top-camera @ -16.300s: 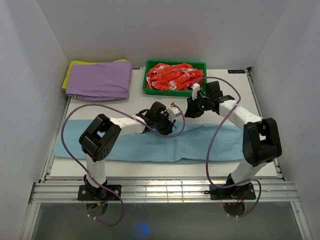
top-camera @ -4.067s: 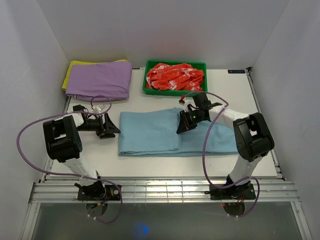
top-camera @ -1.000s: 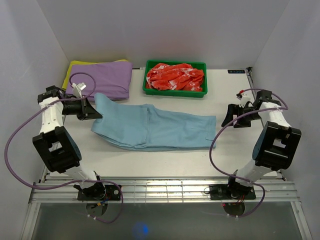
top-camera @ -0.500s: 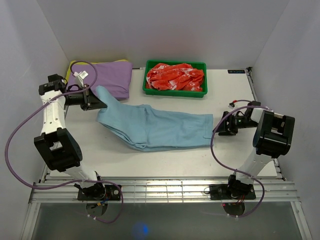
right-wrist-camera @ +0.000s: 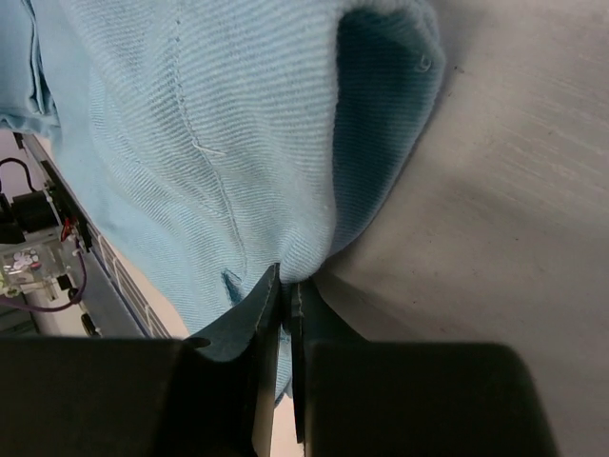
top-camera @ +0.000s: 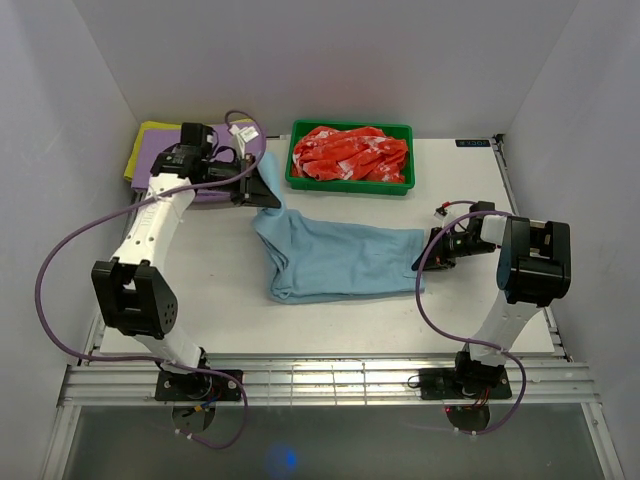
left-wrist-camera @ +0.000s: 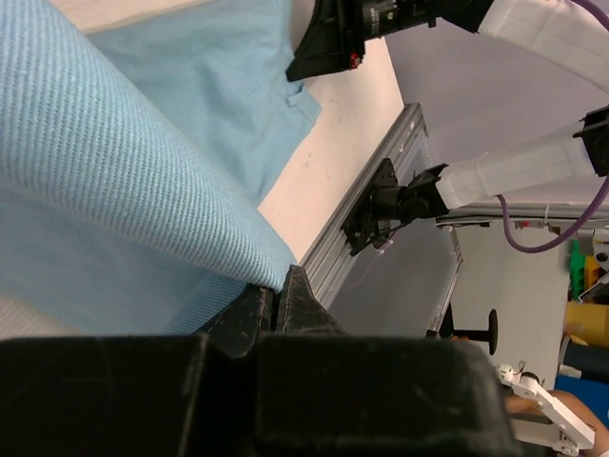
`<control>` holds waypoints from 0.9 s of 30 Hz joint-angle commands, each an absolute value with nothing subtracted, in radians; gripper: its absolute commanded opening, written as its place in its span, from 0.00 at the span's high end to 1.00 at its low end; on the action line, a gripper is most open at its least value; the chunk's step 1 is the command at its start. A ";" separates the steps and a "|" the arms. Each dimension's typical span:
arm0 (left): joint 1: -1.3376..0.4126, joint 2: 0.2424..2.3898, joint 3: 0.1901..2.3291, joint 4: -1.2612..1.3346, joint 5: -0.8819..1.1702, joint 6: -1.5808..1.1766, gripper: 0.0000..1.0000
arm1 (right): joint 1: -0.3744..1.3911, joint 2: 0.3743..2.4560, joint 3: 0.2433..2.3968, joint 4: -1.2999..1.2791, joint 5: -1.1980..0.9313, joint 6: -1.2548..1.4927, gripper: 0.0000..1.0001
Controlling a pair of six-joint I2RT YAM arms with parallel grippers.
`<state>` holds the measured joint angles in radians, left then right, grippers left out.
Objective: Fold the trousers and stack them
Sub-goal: Fold the trousers
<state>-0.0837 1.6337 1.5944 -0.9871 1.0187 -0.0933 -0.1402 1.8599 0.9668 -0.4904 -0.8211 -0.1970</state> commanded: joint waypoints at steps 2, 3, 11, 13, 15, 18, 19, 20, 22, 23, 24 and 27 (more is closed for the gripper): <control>-0.243 1.595 1.603 -0.763 0.999 -0.326 1.00 | -0.124 1.853 0.953 -0.465 -0.836 -0.179 0.92; -0.273 1.615 1.600 -0.734 0.964 -0.342 1.00 | -0.124 1.852 0.951 -0.465 -0.838 -0.179 0.92; -0.540 1.770 1.655 -0.701 0.753 -0.402 1.00 | -0.123 1.845 0.948 -0.469 -0.841 -0.179 0.92; -0.569 1.804 1.673 -0.686 0.721 -0.429 1.00 | -0.123 1.842 0.948 -0.472 -0.842 -0.176 0.92; -0.603 1.850 1.701 -0.658 0.681 -0.445 1.00 | -0.123 1.836 0.946 -0.472 -0.842 -0.179 0.92; -0.643 1.902 1.716 -0.600 0.660 -0.472 1.00 | -0.123 1.827 0.943 -0.471 -0.844 -0.178 0.92; -0.653 1.911 1.718 -0.586 0.657 -0.482 1.00 | -0.123 1.825 0.942 -0.469 -0.844 -0.178 0.92; -0.675 1.923 1.724 -0.578 0.649 -0.498 1.00 | -0.123 1.825 0.940 -0.466 -0.845 -0.178 0.92; -0.695 1.957 1.743 -0.563 0.634 -0.511 1.00 | -0.123 1.827 0.940 -0.463 -0.845 -0.175 0.92; -0.713 1.968 1.747 -0.557 0.621 -0.526 1.00 | -0.123 1.828 0.940 -0.460 -0.845 -0.173 0.92; -0.719 1.985 1.750 -0.543 0.603 -0.534 1.00 | -0.123 1.829 0.940 -0.457 -0.847 -0.172 0.92; -0.745 2.019 1.766 -0.528 0.577 -0.564 1.00 | -0.123 1.832 0.934 -0.446 -0.856 -0.158 0.92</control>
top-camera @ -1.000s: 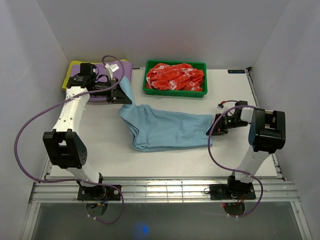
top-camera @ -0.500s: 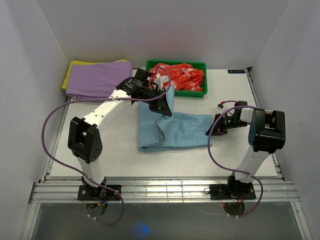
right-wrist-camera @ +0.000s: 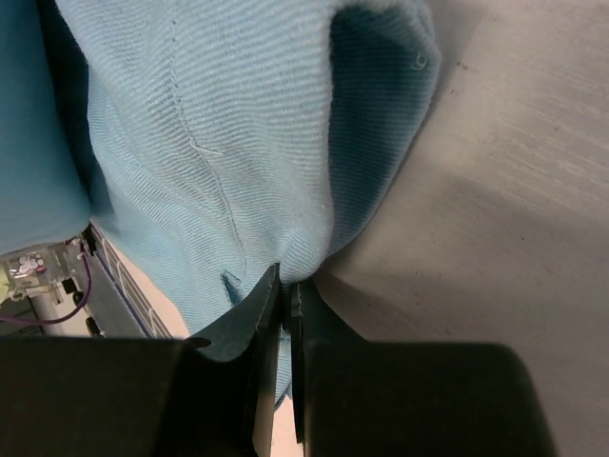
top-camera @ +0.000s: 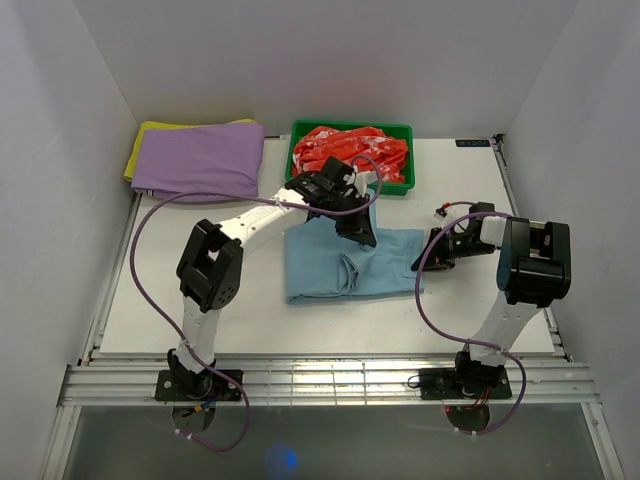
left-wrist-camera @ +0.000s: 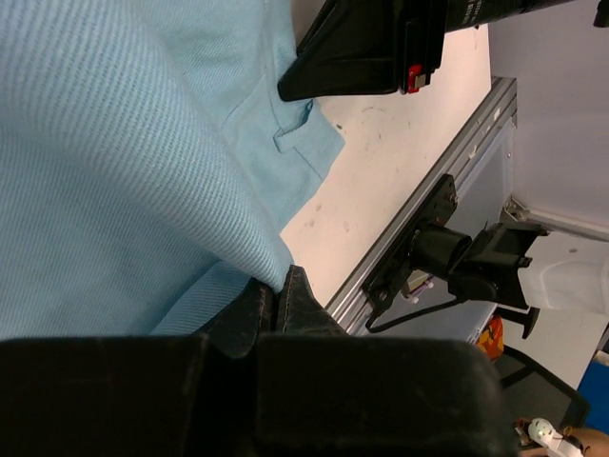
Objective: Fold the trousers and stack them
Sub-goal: Fold the trousers
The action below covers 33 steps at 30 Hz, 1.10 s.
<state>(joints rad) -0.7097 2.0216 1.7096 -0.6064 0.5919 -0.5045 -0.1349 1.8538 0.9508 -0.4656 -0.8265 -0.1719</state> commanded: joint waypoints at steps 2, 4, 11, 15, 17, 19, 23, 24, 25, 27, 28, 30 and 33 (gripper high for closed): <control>-0.762 2.037 1.779 -0.528 0.569 -0.577 1.00 | -0.120 1.832 0.930 -0.442 -0.859 -0.152 0.92; -0.775 2.057 1.784 -0.525 0.555 -0.589 1.00 | -0.117 1.832 0.925 -0.437 -0.861 -0.149 0.92; -0.795 2.112 1.831 -0.474 0.529 -0.646 1.00 | -0.103 1.806 0.908 -0.428 -0.868 -0.135 0.92; -0.814 2.143 1.879 -0.468 0.526 -0.655 1.00 | -0.098 1.804 0.902 -0.426 -0.868 -0.129 0.92; -0.828 2.152 1.893 -0.466 0.525 -0.663 1.00 | -0.097 1.802 0.903 -0.425 -0.868 -0.126 0.92; -0.834 2.169 1.910 -0.460 0.525 -0.667 1.00 | -0.097 1.802 0.904 -0.425 -0.868 -0.123 0.92; -0.848 2.194 1.924 -0.453 0.522 -0.678 1.00 | -0.097 1.799 0.902 -0.423 -0.868 -0.123 0.92; -0.848 2.197 1.925 -0.451 0.522 -0.684 1.00 | -0.097 1.799 0.902 -0.423 -0.870 -0.124 0.92; -0.853 2.201 1.927 -0.446 0.523 -0.687 1.00 | -0.097 1.799 0.900 -0.423 -0.870 -0.124 0.92; -0.861 2.206 1.931 -0.440 0.520 -0.693 1.00 | -0.095 1.799 0.899 -0.422 -0.871 -0.124 0.92; -0.864 2.213 1.934 -0.437 0.523 -0.696 1.00 | -0.095 1.799 0.899 -0.420 -0.871 -0.124 0.92; -0.868 2.220 1.947 -0.434 0.522 -0.701 1.00 | -0.095 1.802 0.899 -0.420 -0.873 -0.123 0.92; -0.873 2.235 1.965 -0.425 0.522 -0.706 1.00 | -0.094 1.801 0.897 -0.420 -0.873 -0.123 0.92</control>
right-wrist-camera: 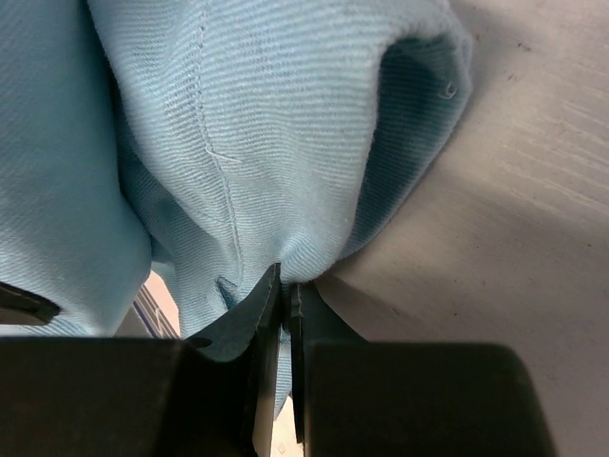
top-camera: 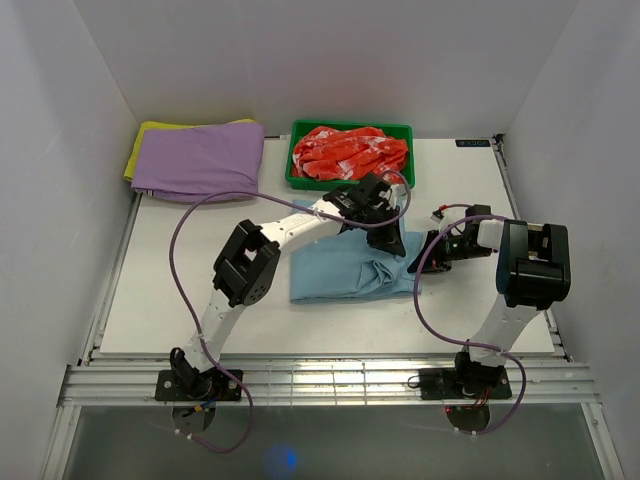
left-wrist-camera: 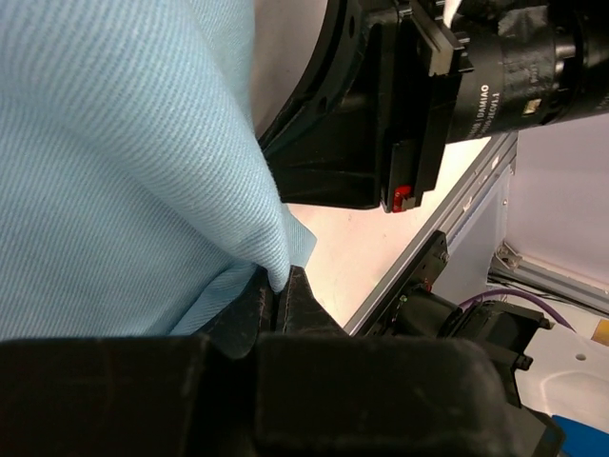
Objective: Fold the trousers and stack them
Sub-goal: Fold the trousers
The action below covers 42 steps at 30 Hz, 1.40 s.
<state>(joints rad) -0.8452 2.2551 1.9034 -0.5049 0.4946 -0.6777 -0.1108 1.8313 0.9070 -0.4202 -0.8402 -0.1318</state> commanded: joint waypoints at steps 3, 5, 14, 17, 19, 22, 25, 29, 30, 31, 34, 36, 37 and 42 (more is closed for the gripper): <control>-0.879 2.250 1.982 -0.420 0.525 -0.715 1.00 | -0.094 1.798 0.894 -0.420 -0.873 -0.126 0.92; -0.885 2.256 1.983 -0.419 0.520 -0.719 1.00 | -0.092 1.798 0.891 -0.420 -0.873 -0.126 0.92; -0.891 2.269 2.002 -0.407 0.520 -0.727 1.00 | -0.091 1.801 0.876 -0.413 -0.870 -0.130 0.92; -0.890 2.255 1.994 -0.422 0.511 -0.716 1.00 | -0.091 1.798 0.879 -0.416 -0.862 -0.140 0.92; -0.891 2.246 1.982 -0.422 0.508 -0.715 1.00 | -0.091 1.796 0.882 -0.419 -0.856 -0.144 0.92; -0.890 2.250 1.982 -0.416 0.506 -0.716 1.00 | -0.089 1.795 0.906 -0.443 -0.848 -0.156 0.92; -0.891 2.281 1.988 -0.403 0.526 -0.713 0.67 | -0.091 1.789 0.954 -0.500 -0.812 -0.193 0.89; -0.877 2.298 1.987 -0.394 0.535 -0.693 0.42 | -0.123 1.773 1.023 -0.601 -0.755 -0.264 0.77; -0.871 2.287 1.973 -0.390 0.540 -0.690 0.35 | -0.149 1.761 1.034 -0.620 -0.741 -0.278 0.74; -0.861 2.280 1.965 -0.385 0.546 -0.686 0.32 | -0.162 1.759 1.060 -0.639 -0.738 -0.311 0.70; -0.839 2.223 1.924 -0.387 0.557 -0.649 0.27 | -0.212 1.756 1.121 -0.724 -0.733 -0.353 0.61; -0.824 2.178 1.890 -0.385 0.569 -0.614 0.25 | -0.235 1.752 1.146 -0.780 -0.738 -0.379 0.59; -0.802 2.127 1.843 -0.382 0.578 -0.603 0.24 | -0.238 1.747 1.157 -0.794 -0.744 -0.382 0.59; -0.717 1.942 1.669 -0.393 0.612 -0.522 0.21 | -0.215 1.706 1.172 -0.825 -0.851 -0.310 0.42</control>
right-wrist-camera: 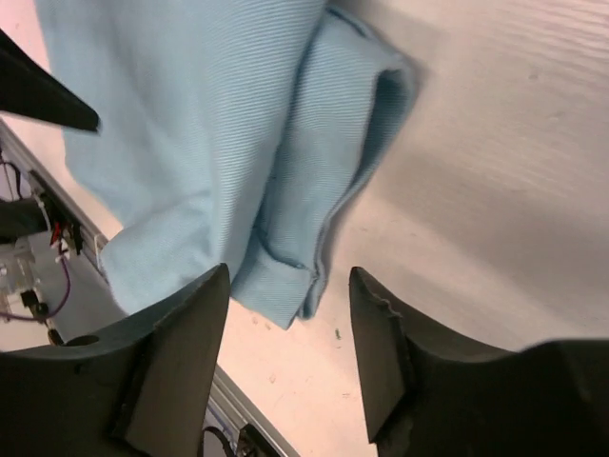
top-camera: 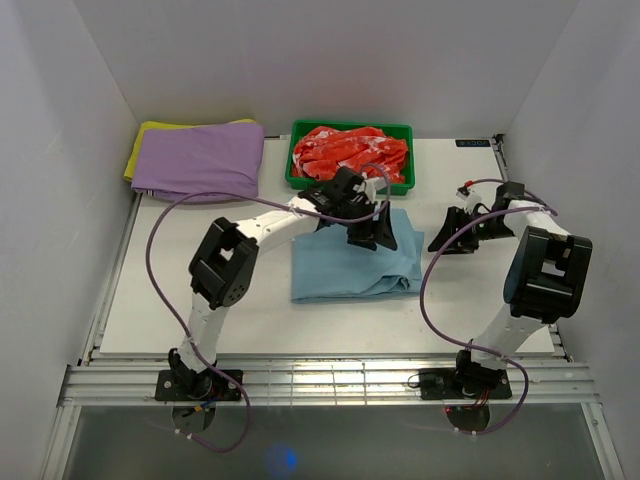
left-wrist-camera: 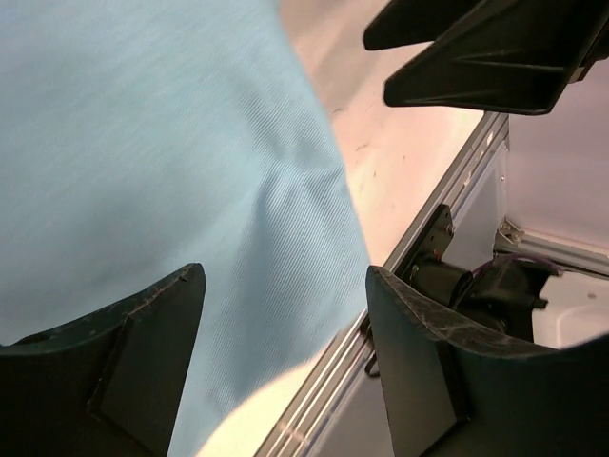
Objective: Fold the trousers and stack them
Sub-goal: Fold the trousers
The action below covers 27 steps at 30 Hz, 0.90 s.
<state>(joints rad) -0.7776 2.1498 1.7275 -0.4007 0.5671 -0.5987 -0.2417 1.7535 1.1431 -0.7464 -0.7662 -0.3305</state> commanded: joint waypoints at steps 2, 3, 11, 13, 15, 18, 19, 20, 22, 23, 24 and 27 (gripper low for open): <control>-0.661 1.858 1.575 -0.416 0.615 -0.496 0.21 | -0.198 1.707 1.166 -0.822 -0.870 -0.281 0.38; -0.644 1.833 1.547 -0.428 0.615 -0.476 0.21 | -0.186 1.713 1.154 -0.818 -0.879 -0.250 0.37; -0.508 1.619 1.250 -0.465 0.585 -0.336 0.21 | -0.103 1.766 1.117 -0.821 -0.882 -0.192 0.27; -0.493 1.589 1.198 -0.460 0.584 -0.331 0.21 | -0.072 1.779 1.112 -0.825 -0.905 -0.166 0.27; -0.482 1.577 1.166 -0.450 0.587 -0.339 0.21 | -0.048 1.796 1.112 -0.825 -0.911 -0.150 0.27; -0.479 1.574 1.152 -0.437 0.620 -0.337 0.22 | -0.029 1.799 1.127 -0.842 -0.885 -0.152 0.42; -0.479 1.574 1.151 -0.436 0.629 -0.336 0.23 | -0.029 1.802 1.138 -0.862 -0.887 -0.161 0.55; -0.479 1.575 1.152 -0.431 0.635 -0.334 0.24 | -0.029 1.802 1.169 -0.886 -0.878 -0.190 0.63; -0.479 1.578 1.150 -0.425 0.658 -0.324 0.27 | -0.035 1.786 1.195 -0.940 -0.839 -0.219 0.84; -0.479 1.582 1.150 -0.422 0.670 -0.316 0.29 | -0.038 1.776 1.212 -0.948 -0.827 -0.230 0.88; -0.479 1.585 1.150 -0.420 0.686 -0.295 0.31 | -0.044 1.761 1.221 -0.957 -0.799 -0.257 0.91; -0.480 1.612 1.140 -0.407 0.724 -0.281 0.37 | -0.051 1.753 1.239 -0.980 -0.776 -0.310 0.92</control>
<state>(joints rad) -0.4824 1.6241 1.1469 -0.4358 0.6529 -0.3214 -0.0372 1.7943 1.1919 -0.9142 -0.8101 -0.2337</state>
